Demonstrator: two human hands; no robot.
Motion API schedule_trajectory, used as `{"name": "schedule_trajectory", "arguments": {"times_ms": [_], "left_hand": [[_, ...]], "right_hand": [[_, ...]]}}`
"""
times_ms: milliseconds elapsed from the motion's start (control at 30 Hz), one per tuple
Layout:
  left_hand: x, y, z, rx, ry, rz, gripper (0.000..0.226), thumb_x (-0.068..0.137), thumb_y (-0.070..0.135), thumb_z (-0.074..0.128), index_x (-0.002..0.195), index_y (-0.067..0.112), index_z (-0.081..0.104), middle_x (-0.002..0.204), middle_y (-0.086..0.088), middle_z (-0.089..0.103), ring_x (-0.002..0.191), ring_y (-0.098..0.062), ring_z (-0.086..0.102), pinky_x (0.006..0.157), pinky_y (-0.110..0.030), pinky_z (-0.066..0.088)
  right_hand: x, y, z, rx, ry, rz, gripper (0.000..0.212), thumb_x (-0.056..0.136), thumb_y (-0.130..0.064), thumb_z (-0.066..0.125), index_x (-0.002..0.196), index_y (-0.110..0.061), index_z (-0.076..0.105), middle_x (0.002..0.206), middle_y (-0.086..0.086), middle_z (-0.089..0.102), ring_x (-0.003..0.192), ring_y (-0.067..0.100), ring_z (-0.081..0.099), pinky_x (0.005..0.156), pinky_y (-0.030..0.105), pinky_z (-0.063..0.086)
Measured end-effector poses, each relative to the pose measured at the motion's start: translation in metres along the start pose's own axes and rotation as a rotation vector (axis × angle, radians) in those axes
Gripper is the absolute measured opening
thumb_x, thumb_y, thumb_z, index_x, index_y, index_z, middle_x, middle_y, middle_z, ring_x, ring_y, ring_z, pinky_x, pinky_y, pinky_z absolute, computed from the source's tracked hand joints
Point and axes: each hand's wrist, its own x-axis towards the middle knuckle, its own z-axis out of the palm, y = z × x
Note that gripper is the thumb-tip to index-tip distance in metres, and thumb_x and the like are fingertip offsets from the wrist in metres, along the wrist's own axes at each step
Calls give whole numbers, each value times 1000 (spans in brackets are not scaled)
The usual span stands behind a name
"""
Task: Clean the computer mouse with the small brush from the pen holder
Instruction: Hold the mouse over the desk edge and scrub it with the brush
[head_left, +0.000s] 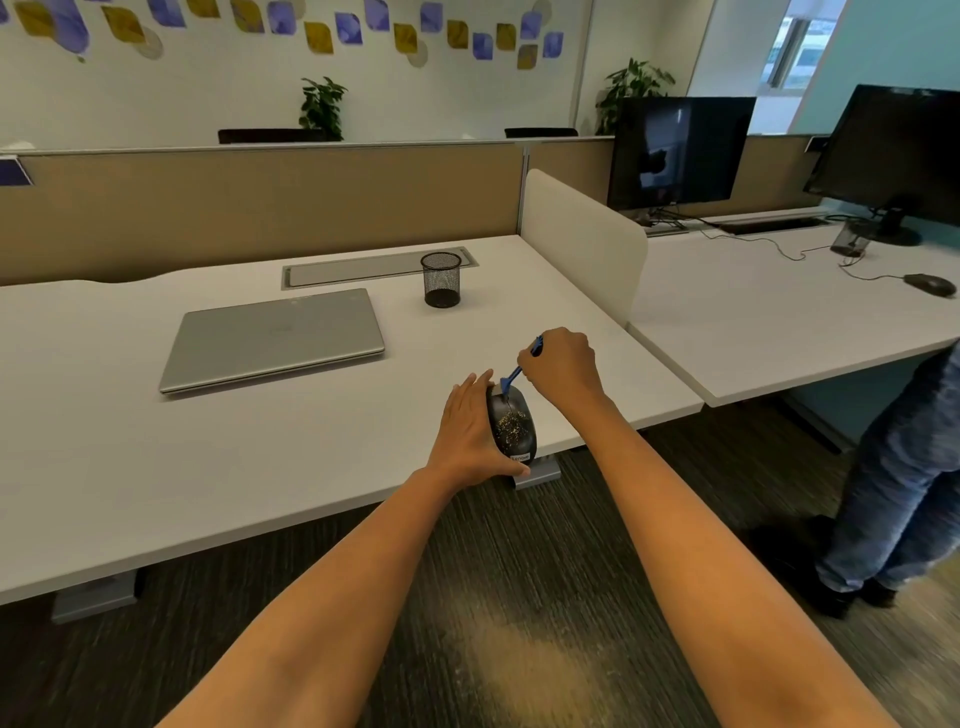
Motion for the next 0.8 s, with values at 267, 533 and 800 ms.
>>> {"name": "schedule_trajectory", "arguments": {"times_ms": [267, 533, 800], "left_hand": [[0, 0, -2, 12, 11, 14, 126, 52, 45, 86, 146, 15, 6, 154, -6, 12, 144, -23, 5, 116, -34, 2], [1, -4, -3, 25, -5, 15, 127, 52, 47, 85, 145, 14, 7, 154, -6, 12, 143, -23, 6, 116, -34, 3], [0, -5, -3, 24, -2, 36, 125, 51, 48, 85, 145, 17, 8, 154, -6, 13, 143, -24, 7, 116, -33, 2]], "right_hand": [[0, -5, 4, -85, 32, -53, 23, 90, -11, 49, 82, 3, 65, 82, 21, 65, 70, 25, 51, 43, 19, 22], [4, -6, -1, -125, -51, -97, 25, 91, -14, 52, 98, 5, 66, 102, 24, 68, 90, 33, 63, 65, 25, 38], [7, -5, -23, -65, -201, -172, 21, 88, -13, 60, 101, 1, 68, 103, 21, 69, 86, 26, 61, 77, 33, 49]]}}
